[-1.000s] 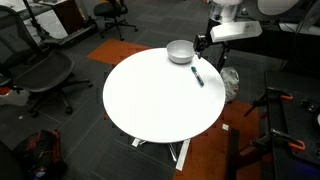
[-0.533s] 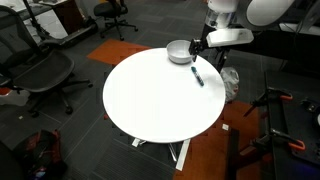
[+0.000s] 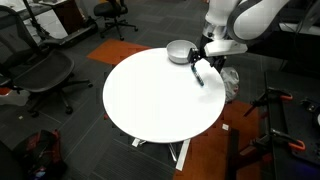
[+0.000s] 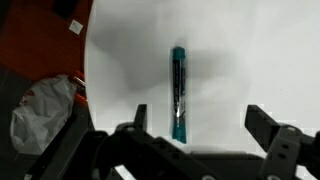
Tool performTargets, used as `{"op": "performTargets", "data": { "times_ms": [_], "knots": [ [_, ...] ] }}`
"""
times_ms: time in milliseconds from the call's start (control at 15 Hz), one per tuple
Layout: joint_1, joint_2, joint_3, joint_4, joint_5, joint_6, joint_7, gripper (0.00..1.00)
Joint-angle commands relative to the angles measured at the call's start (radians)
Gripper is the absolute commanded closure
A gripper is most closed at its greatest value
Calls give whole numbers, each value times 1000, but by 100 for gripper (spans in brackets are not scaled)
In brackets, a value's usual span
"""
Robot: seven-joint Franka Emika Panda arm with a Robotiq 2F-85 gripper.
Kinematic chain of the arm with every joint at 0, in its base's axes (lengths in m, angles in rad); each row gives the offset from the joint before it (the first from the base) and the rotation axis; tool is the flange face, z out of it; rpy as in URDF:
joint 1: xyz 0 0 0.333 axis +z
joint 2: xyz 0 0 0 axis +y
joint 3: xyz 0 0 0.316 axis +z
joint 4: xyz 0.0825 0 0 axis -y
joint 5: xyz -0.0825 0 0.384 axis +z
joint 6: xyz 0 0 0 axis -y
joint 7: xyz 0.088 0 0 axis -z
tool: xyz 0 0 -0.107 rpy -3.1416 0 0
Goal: Put the marker inside the grey bowl
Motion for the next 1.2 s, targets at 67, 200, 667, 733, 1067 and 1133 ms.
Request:
{"op": "performTargets", "data": {
  "times_ms": [67,200,667,733,1067,1133],
  "knots": [
    [32,72,-36,48,68,33,-66,0],
    [32,100,-41,72,88,33,-89,0],
    [30,179,-58,150,136,24,-140,0],
    [27,189,-60,159,141,19,-148,0],
    [29,231,-77,192,154,10,-156,0],
    [29,238,-79,197,154,9,-156,0]
  ]
}}
